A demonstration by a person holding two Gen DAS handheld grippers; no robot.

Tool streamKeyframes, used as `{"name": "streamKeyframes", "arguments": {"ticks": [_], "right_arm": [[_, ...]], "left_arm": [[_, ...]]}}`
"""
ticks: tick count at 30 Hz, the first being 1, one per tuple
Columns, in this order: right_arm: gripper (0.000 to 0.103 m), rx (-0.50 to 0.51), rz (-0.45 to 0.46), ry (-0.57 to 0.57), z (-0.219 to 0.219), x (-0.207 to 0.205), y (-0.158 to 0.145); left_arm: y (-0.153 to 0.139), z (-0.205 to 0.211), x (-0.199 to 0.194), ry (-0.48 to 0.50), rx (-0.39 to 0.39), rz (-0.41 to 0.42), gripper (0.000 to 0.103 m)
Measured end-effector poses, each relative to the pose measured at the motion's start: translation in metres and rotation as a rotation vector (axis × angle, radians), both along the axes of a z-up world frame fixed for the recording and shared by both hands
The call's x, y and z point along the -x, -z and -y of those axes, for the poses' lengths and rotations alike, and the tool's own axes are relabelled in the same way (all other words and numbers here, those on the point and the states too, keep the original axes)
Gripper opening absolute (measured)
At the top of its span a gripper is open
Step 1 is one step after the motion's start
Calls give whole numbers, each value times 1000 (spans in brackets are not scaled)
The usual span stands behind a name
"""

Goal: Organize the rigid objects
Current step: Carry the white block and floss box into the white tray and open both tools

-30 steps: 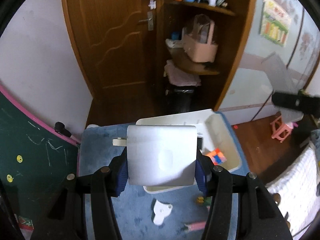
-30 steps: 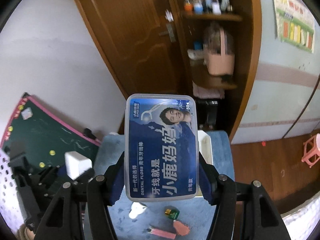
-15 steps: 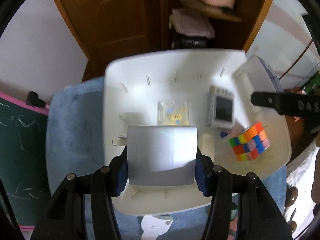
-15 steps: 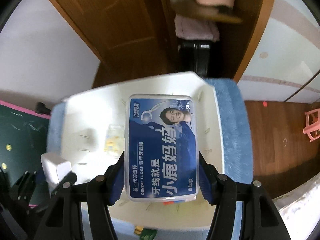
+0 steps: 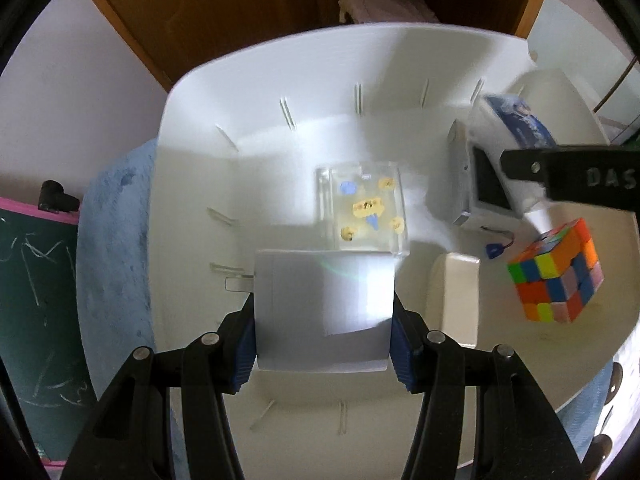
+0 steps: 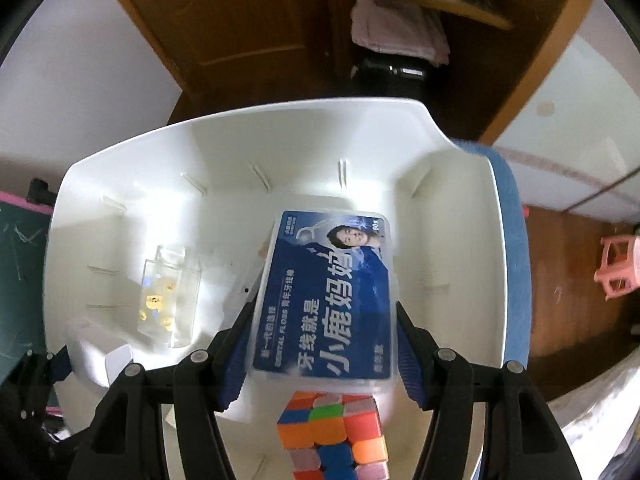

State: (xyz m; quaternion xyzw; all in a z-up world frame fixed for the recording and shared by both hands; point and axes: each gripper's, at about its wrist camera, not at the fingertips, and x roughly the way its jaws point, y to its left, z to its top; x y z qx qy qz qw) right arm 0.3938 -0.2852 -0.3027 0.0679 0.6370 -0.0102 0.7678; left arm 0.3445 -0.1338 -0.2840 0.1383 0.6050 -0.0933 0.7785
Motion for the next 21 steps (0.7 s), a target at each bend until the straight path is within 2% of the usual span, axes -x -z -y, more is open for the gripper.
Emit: {"name": "streamKeyframes", "arguments": {"ticks": [6,8,10,15,21], "right_arm": [[65,16,47,-6,0,11,-13],[69,3,70,-3,2,18,-20],[70,-12,90,-4,3,24,-29],[70,-46,144,6,7,47,-57],[70,-92,224,38,12,86,-101]], "left_arm": [[14,-4,4,-35,18,-64,62],[7,-5,7,-33,25,-37,84],[-6,-6,11,-26,19,13,92],[-45,-15,21,-28,42,70,94],[-107,-46,43,-44,125,142,94]]}}
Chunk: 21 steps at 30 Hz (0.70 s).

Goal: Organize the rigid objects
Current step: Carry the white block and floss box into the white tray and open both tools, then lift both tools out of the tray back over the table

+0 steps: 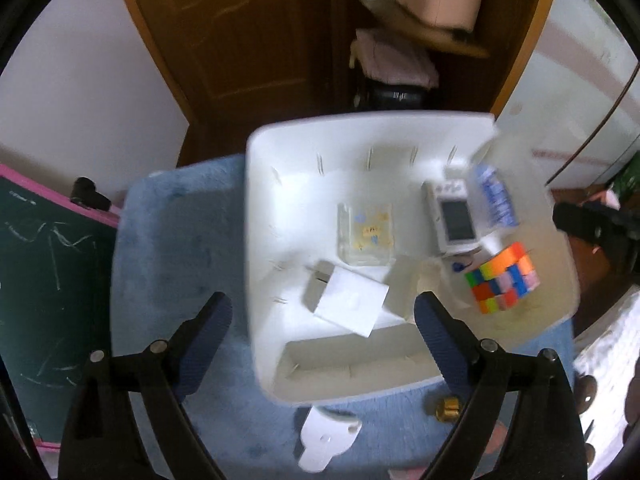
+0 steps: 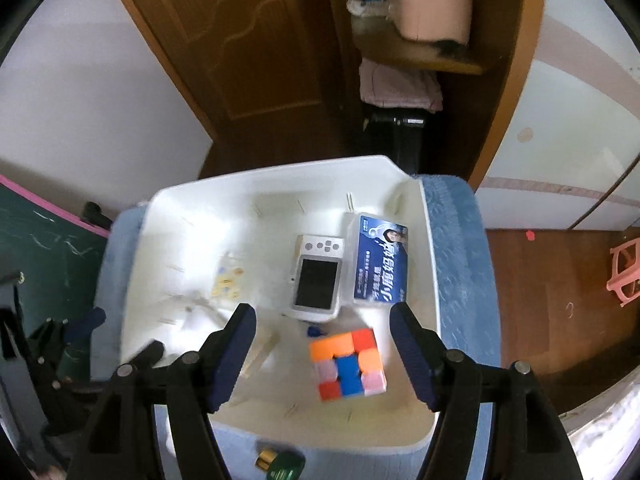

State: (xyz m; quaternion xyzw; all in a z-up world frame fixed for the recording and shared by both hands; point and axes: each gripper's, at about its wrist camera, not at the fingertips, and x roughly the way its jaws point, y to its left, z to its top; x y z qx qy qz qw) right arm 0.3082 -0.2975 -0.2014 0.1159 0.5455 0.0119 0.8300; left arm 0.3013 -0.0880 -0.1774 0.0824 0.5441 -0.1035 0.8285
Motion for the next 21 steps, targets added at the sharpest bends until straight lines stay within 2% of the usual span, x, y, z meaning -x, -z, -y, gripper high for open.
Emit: {"name": "streamKeyframes", "arguments": {"ticks": [3,9,16,21], "right_arm": [[70,-8,49,4,-1,23,-26],[70,-39,130,19,-6,79,-68],[72,-35,184,26,-24,147,-84],[72,-16,158,16,-41,192,-60]], "left_arm": [[-30,-15,17,-2,23,51,94],[-67,-51,51,-4,43,124,94],[-56,-63,96,54,15,140,95],[-21,-61,124,121,-42,105,95]]}}
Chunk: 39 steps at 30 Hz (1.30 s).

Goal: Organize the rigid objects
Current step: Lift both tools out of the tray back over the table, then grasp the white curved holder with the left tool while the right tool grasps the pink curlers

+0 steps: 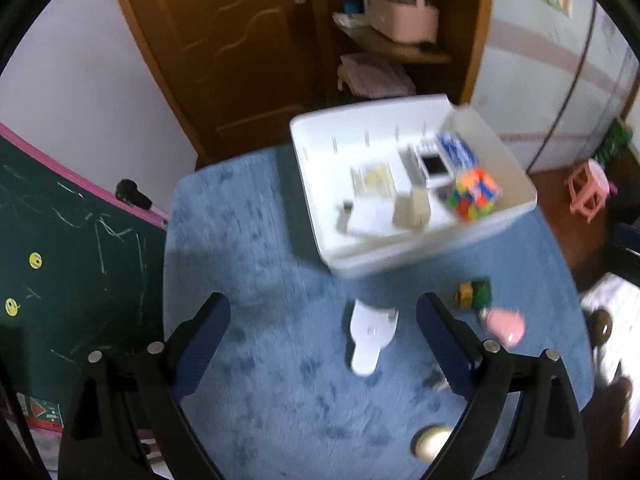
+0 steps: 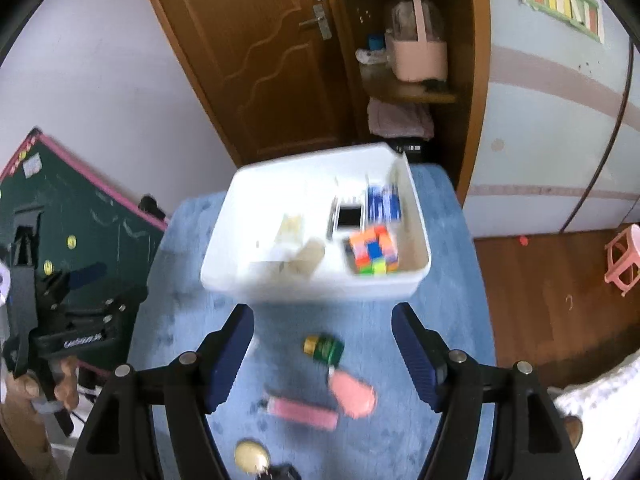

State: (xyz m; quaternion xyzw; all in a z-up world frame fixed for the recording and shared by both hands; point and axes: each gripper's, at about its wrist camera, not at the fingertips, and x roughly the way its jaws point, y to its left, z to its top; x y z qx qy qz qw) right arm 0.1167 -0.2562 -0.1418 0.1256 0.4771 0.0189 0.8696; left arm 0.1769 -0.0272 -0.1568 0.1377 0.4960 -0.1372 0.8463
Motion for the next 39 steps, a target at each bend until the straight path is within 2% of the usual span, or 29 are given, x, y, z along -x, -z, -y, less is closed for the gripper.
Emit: {"name": "streamKeyframes", "arguments": {"ticks": [8,14,18,27,32,35,36,38,39], "right_arm": [[72,103,-115,-113,-37,58,77],[72,199,-124,-261,-64,74,114],[72,278,-123,-372,-84,70,135],[72,403,-115,-543,-116,48,164],[72,448,-113,-630,-127,39,175],[72,441,-125,-660,-130,34,182],[70,430,-140,-670,-130,31,186],[56,416,-164,-686,-131,28,191],[53,401,-185,-698,-132,25,195]], "left_arm": [[66,1,10,14,-39,-126,95],[106,10,5,15,-75,-187,95],[124,18,-2,20,-78,-222,95],[157,29,-22,-8,-75,-288,95],[166,32,-28,-18,-61,-308,95],[173,34,-30,-19,-63,-318,95],[174,35,-31,-23,-67,-319,95],[175,35,-30,-24,-54,-312,95],[176,35,-29,-24,-49,-311,94]]}}
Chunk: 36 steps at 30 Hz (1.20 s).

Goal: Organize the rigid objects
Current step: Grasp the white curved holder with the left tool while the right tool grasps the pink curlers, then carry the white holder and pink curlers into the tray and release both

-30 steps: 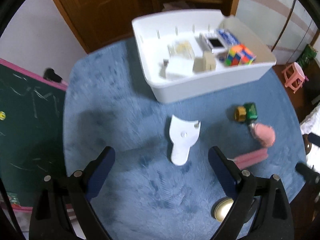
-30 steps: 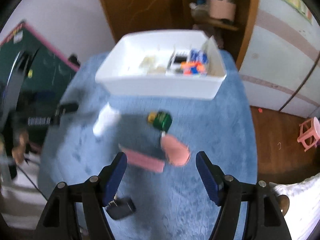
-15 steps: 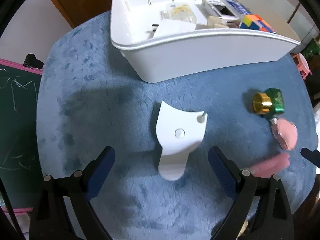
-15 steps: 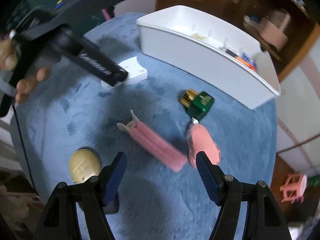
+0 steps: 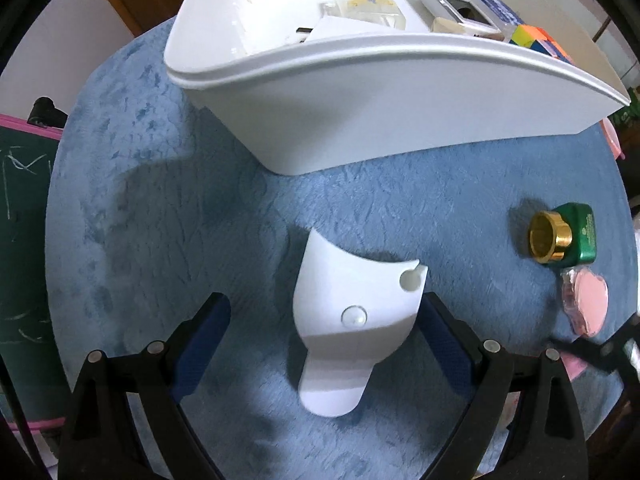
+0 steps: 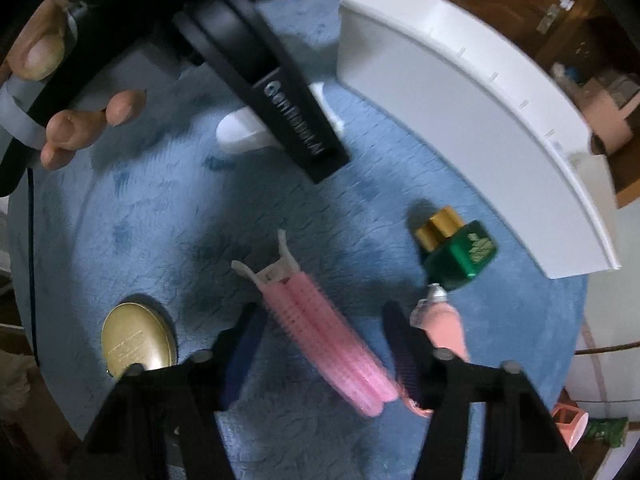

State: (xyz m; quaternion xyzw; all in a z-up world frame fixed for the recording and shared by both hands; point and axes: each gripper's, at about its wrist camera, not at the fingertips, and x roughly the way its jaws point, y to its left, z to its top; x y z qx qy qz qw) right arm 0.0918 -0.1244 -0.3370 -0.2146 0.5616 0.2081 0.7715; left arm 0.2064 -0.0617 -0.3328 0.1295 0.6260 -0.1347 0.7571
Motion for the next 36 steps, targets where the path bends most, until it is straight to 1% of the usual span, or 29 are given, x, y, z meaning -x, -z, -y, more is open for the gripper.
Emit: {"name": "streamKeyframes", "arguments": {"ticks": [1,3,4,6,7,8,10,12,13,15,17,20,21,25,26,27,29,32,33,34,36], "right_arm": [[47,-12,-18,-2,0,-1,2],[46,-35,-31,6,0,-4,5],[45,-41,-37,10,0,-6,5],[43,-55,-55,25,2,-8,4],[41,-59,-61,33,4,-10,4],[39,-63,-63,43,6,-12,3],[37,-69,-66,64,6,-12,1],[35,-87,-74,94,9,-12,-3],[31,-104,-82,108,11,-12,-5],[30,-155,-109,142,20,-11,-11],[29,-181,-114,169,23,-9,-16],[29,-237,-131,222,31,-6,-25],[29,-263,-136,242,34,-5,-30],[29,-328,-123,301,45,-4,-54],[29,-348,-118,322,49,-5,-62],[28,-364,-113,345,54,-7,-69],[28,-395,-101,381,53,-9,-85],[28,-417,-70,455,69,-26,-112],[28,-431,-59,485,76,-35,-125],[28,-442,-49,506,83,-41,-133],[28,-470,-18,547,96,-55,-164]], "left_arm": [[1,0,0,-4,2,-3,94],[3,-3,1,-23,19,-9,92],[3,-4,0,-32,29,-10,89],[0,-4,3,-37,47,-6,79],[-2,-4,4,-27,49,5,67],[-6,-5,5,-12,47,13,59],[-9,-5,10,5,41,18,59],[-12,-8,16,12,56,24,59],[-15,-10,21,13,57,29,59],[-21,-18,31,10,62,37,59],[-33,-33,42,-5,97,40,59],[-53,-47,60,-29,120,56,59],[-63,-55,66,-38,139,66,59],[-106,-59,72,-53,181,109,59],[-114,-57,61,-48,185,123,59],[-129,-55,57,-38,188,145,59],[-148,-50,50,-20,190,189,59],[-182,-48,39,9,185,255,59],[-197,-46,35,20,181,281,59],[-205,-42,29,26,180,299,59],[-228,-36,19,38,183,339,59]]}}
